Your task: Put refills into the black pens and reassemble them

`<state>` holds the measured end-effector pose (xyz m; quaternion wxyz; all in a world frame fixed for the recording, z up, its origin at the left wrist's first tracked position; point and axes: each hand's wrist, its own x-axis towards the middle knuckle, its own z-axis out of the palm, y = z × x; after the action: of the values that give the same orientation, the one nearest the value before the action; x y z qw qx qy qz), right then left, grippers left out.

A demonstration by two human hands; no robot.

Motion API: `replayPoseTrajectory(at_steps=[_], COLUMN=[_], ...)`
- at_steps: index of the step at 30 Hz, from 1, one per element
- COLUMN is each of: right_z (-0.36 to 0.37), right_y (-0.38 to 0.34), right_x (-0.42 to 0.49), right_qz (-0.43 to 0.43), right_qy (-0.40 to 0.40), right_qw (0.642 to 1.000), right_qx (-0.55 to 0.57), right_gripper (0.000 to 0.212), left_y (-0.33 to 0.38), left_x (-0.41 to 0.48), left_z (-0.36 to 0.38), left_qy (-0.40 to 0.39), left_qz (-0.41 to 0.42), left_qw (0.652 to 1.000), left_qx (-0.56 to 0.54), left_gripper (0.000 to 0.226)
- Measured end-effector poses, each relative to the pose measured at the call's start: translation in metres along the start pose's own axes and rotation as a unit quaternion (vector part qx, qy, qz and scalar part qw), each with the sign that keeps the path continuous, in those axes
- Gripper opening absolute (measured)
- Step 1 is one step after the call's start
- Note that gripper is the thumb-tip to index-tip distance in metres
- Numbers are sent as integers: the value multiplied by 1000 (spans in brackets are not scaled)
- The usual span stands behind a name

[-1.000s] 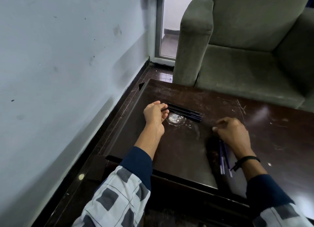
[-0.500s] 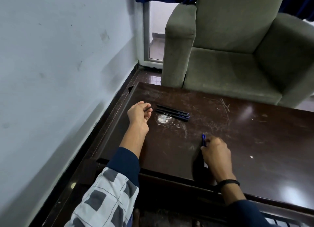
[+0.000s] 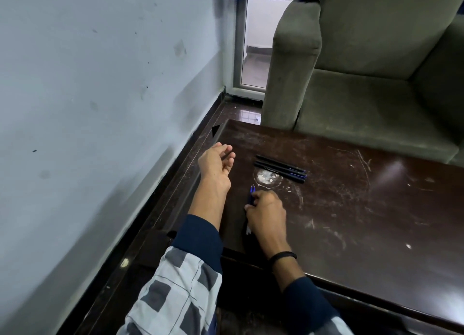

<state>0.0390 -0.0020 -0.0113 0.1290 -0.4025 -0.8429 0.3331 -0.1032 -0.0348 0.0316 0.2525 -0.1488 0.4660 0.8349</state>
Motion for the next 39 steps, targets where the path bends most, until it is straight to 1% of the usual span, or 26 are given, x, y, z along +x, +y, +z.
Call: replayPoseTrajectory(at_steps=[4,10,15,19,21,23,25,28,31,33,37,39], right_z=[16,17,11,-8,-23,-40,-54,-65,-65,-61,-63,-72], right_y=[-13,-8,-2,10,20,33,45,56,62,67,74,77], right_x=[3,2,2,7,18,35,57,91,116,126,132,131], right_qz=[5,17,38,56,51,19,-35,-75,-76,-79,-83,-92], right_qy=[1,10,23,54,79,104,111,58,-17,-45,-59,-88], right_qw=[1000,999,996,992,992,993,993,986,981,980,983,978], right_qx=[14,39,83,100,87,43,-35,-135,-177,-180,-152,-166], right_gripper=[30,34,25,16,13,14,24,42,49,47,36,34], left_y=[2,3,3,2,2,2,1,0,0,-1,-1,-3], left_x=[2,2,1,1,0,1,0,1,1,2,4,4], left_z=[-2,-2,-3,-3,-3,-2,-2,-1,-1,-1,-1,0], left_qy=[1,-2,-7,-6,-7,-9,-9,-13,-20,-20,-24,-35], left_qz=[0,-2,-5,-3,-2,-1,-1,-6,-11,-13,-12,-11], left_qw=[1000,1000,1000,1000,1000,1000,1000,1000,1000,1000,999,999], left_qx=[-3,-3,-7,-1,1,4,4,9,12,15,22,38], left_gripper=[20,19,16,16,15,15,15,15,16,16,15,15])
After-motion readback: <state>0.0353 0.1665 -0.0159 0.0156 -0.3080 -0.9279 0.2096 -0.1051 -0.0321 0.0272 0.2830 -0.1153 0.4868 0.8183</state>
